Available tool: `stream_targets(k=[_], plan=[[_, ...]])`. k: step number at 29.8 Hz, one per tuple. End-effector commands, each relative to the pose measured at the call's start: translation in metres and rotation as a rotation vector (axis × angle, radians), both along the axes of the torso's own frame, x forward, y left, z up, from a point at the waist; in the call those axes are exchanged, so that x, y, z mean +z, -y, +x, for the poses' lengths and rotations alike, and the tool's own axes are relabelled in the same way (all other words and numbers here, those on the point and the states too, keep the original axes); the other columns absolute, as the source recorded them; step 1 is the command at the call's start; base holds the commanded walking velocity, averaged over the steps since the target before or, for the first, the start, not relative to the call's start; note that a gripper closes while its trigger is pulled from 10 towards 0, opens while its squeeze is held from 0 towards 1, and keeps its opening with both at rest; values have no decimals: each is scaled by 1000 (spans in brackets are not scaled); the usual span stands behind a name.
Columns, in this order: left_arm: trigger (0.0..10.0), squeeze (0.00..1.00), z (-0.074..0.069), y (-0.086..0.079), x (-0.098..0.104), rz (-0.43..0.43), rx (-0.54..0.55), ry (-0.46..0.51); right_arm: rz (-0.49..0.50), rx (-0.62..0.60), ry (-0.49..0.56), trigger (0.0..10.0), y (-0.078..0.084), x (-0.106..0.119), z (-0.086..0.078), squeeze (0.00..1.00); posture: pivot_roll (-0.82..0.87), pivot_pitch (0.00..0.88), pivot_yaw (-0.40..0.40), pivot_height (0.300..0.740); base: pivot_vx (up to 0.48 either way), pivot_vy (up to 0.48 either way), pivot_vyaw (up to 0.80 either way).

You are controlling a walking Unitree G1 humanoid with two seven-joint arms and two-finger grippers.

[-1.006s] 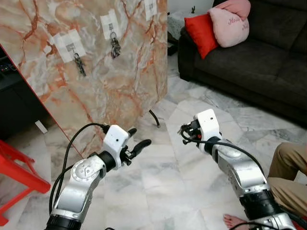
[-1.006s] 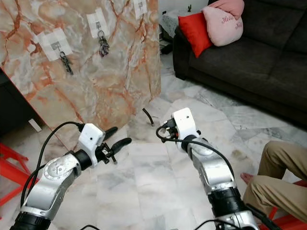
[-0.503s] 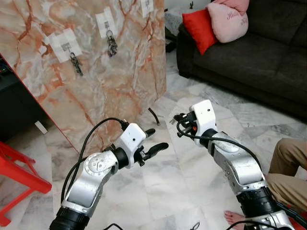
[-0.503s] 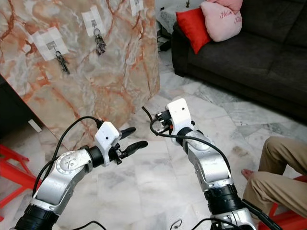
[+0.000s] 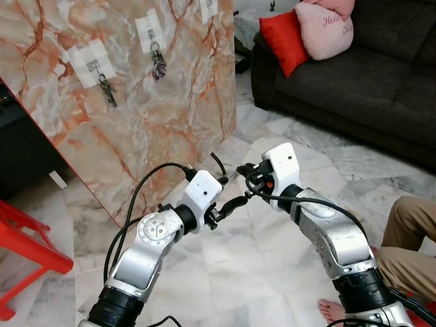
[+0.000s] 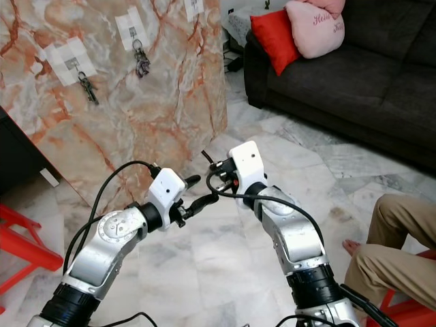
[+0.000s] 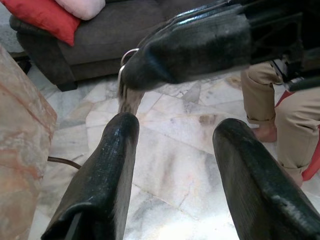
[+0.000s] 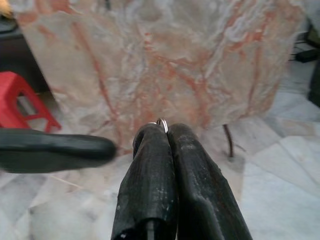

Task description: Hang keys on a hook

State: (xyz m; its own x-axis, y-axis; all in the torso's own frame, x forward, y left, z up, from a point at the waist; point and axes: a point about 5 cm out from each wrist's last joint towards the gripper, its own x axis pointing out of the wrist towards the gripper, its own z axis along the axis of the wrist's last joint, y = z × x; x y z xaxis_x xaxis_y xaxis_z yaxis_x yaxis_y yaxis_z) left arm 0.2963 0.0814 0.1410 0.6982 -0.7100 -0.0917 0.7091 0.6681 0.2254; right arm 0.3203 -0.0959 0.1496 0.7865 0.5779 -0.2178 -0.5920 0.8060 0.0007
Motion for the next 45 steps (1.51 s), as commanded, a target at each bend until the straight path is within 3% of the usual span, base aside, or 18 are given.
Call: stream_targets(k=[1, 7, 19, 33, 39, 45], plan=[[10000, 0, 1, 2, 2, 11, -2, 3, 14, 30, -4, 10000, -5, 2, -4, 0, -52, 76, 27, 740, 0, 0, 0], [10000, 0, 2, 8, 3, -4, -13, 3, 9, 82, -47, 10000, -13, -5, -10, 0, -50, 79, 27, 740, 0, 0, 0], [10000, 0, 7, 6, 5, -9, 42, 20, 4, 133, -92, 10000, -21, -10, -18, 0, -51, 82, 27, 740, 0, 0, 0], [10000, 0, 16, -13, 4, 32, 151, 40, 1, 61, -55, 10000, -11, -1, -10, 0, -51, 81, 27, 740, 0, 0, 0], [10000, 0, 21, -29, 0, 83, 215, 40, 18, 15, -35, 10000, -6, 5, -4, 0, -53, 78, 26, 740, 0, 0, 0], [10000, 0, 19, -27, 2, 65, 171, 40, 12, 11, -36, 10000, -5, 4, -2, 0, -50, 76, 24, 740, 0, 0, 0]])
